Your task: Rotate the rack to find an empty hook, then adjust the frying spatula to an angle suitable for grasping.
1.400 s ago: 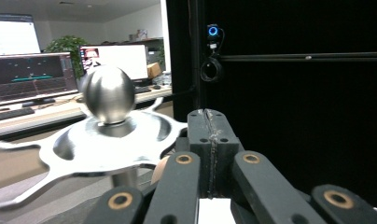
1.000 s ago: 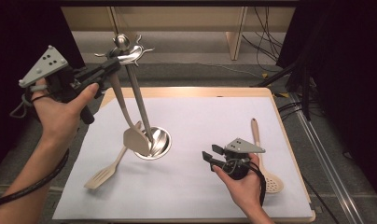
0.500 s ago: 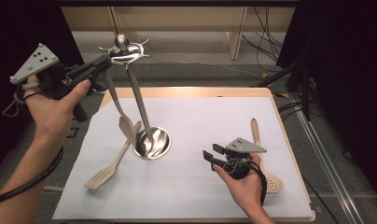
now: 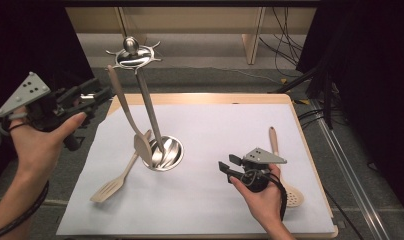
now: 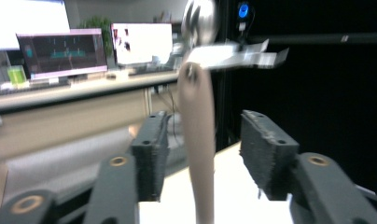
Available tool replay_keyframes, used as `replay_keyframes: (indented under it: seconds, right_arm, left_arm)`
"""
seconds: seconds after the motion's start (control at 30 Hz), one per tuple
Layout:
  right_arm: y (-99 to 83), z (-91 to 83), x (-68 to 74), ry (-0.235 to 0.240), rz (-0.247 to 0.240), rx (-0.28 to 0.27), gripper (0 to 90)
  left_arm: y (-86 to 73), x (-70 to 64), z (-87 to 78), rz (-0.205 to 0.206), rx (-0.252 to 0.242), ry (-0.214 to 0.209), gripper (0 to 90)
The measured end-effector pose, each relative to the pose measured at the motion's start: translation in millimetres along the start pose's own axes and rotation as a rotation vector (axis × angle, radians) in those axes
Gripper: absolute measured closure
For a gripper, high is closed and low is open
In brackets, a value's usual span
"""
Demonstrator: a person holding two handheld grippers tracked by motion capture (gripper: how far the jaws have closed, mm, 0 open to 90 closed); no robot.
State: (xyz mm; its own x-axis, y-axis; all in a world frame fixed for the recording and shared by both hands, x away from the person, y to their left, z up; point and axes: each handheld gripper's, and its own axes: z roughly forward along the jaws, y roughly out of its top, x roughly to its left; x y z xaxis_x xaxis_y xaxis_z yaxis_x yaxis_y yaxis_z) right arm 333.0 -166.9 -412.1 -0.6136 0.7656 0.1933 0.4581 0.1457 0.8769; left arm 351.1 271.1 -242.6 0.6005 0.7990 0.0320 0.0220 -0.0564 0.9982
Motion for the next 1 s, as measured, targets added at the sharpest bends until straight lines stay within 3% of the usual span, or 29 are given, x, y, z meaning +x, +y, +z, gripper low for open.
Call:
replay_keyframes:
  seconds: [0.03, 0.1, 0.2, 0.3, 0.37, 0.4, 0.47, 0.57, 0.6, 0.63, 0.87, 0.9, 0.93, 0.97, 1.0]
  right_arm:
    - [0.4, -0.2, -1.1, -0.001, -0.007, -0.002, 53.1]
    - [0.7, -1.4, -3.4, -0.020, -0.034, -0.003, 53.1]
    - [1.2, -1.6, -2.7, -0.013, -0.021, -0.004, 53.1]
    - [1.0, -0.7, -2.1, -0.002, -0.014, -0.012, 53.0]
    - [0.9, -2.2, -2.4, -0.020, -0.021, 0.005, 53.0]
    - [0.3, -2.5, -0.3, -0.021, 0.012, 0.017, 53.0]
    - [-0.6, 0.2, -3.2, -0.012, -0.010, -0.007, 53.0]
    - [-0.2, -1.5, -4.3, -0.030, -0.021, 0.007, 53.0]
    - [-0.2, -1.7, -1.2, -0.013, 0.014, 0.001, 53.0]
    - [0.1, -2.3, -0.8, -0.017, 0.016, 0.006, 53.0]
    - [0.7, -1.4, -1.7, -0.007, -0.013, -0.007, 52.9]
    - [0.4, -2.1, -0.4, -0.015, 0.011, 0.004, 52.9]
    - [0.6, -2.3, -2.5, -0.019, -0.010, 0.004, 52.9]
    - [0.1, -1.8, -2.4, -0.009, 0.009, 0.005, 52.8]
    - [-0.1, -1.9, -2.9, -0.014, 0.006, 0.008, 52.8]
  left_arm:
    - [-6.4, -0.4, -0.5, -0.032, 0.024, -0.004, 48.2]
    - [-18.6, 3.6, -1.3, -0.031, 0.075, 0.007, 47.0]
    - [-38.4, 9.7, -1.7, -0.054, 0.157, 0.024, 44.6]
    - [-55.6, 16.3, -0.1, -0.062, 0.262, 0.006, 42.7]
    - [-66.5, 22.1, 1.2, -0.075, 0.303, 0.019, 42.3]
    - [-70.7, 24.7, 2.0, -0.075, 0.316, 0.024, 42.2]
    - [-80.7, 30.7, 3.7, -0.087, 0.354, 0.044, 41.8]
    - [-94.5, 41.2, 7.9, -0.111, 0.405, 0.048, 41.2]
    - [-97.8, 43.7, 9.1, -0.111, 0.423, 0.057, 41.1]
    - [-100.2, 45.5, 10.0, -0.109, 0.435, 0.059, 41.0]
    - [-118.9, 52.8, 20.5, -0.113, 0.534, 0.049, 40.3]
    - [-121.7, 53.7, 22.4, -0.100, 0.566, 0.044, 40.2]
    - [-124.9, 53.9, 25.1, -0.102, 0.593, 0.039, 40.3]
    - [-128.5, 54.5, 28.1, -0.096, 0.622, 0.029, 40.3]
    - [-131.9, 56.0, 31.7, -0.071, 0.679, 0.011, 40.5]
